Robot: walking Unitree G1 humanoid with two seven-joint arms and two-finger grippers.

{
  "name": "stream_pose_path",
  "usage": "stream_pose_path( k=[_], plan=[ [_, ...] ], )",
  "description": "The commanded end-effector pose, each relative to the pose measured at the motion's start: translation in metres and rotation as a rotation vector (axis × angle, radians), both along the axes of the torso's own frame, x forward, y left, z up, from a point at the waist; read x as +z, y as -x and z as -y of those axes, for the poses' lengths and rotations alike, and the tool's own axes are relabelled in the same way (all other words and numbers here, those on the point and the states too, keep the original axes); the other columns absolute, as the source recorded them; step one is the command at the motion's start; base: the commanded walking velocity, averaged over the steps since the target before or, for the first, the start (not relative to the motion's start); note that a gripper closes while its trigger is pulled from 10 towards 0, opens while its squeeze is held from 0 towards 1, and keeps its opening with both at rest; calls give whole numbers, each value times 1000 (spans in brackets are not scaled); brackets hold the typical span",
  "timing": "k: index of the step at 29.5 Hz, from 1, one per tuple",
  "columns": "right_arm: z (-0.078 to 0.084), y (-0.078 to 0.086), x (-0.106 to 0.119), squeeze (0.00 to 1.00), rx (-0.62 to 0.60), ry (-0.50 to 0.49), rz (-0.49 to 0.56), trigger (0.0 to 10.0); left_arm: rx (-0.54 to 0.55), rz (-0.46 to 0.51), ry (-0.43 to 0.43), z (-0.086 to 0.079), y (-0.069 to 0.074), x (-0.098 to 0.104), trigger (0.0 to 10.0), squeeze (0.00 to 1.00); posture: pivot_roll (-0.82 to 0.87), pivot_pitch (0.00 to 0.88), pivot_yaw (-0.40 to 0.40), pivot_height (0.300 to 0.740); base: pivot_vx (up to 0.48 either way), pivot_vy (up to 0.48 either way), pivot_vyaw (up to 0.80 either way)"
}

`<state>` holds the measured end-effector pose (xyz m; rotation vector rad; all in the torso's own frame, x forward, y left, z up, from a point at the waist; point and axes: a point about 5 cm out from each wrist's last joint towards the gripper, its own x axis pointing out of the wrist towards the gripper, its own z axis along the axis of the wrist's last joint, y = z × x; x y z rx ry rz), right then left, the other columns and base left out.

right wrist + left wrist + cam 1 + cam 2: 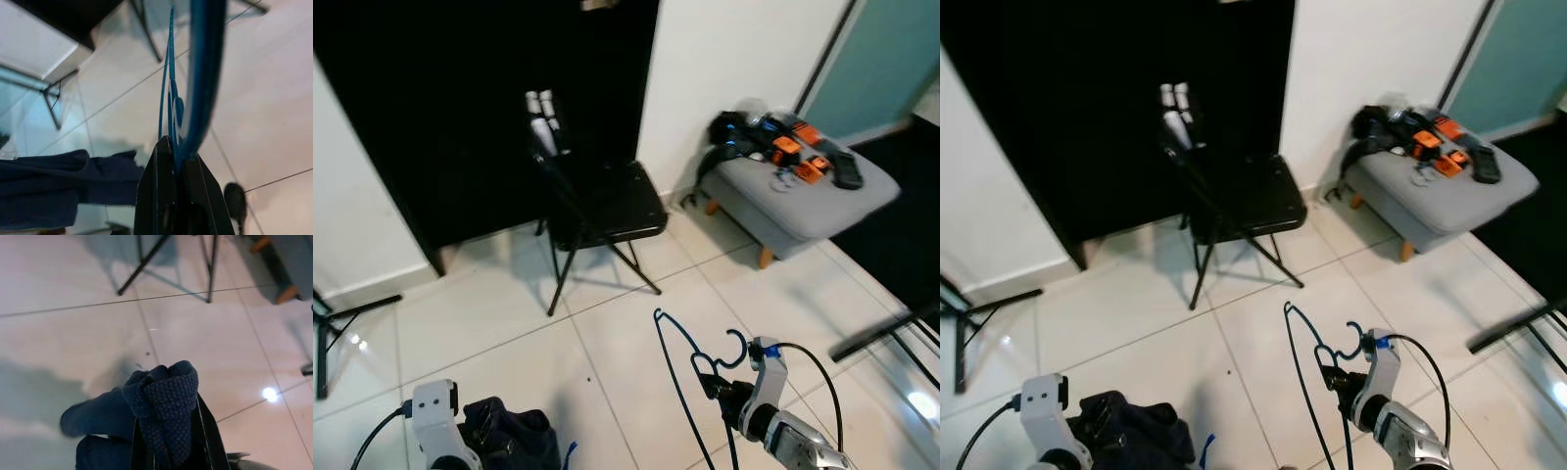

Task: Hang hanger

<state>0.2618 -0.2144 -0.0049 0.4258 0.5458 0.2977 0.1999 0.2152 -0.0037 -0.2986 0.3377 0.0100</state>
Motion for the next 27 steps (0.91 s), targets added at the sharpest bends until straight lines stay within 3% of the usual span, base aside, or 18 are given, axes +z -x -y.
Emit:
stream_pose_path(
  k=[1,27],
  plan=[
    [1,4,-3,0,-2,-5,-7,10000,-6,-22,-4,1,6,-5,10000,0,-51,143,-43,740,0,0,-800],
    [-1,1,-2,0,2,-12,-4,10000,-8,-17,-5,1,3,-2,10000,0,-54,146,-36,740,0,0,-800]
  ],
)
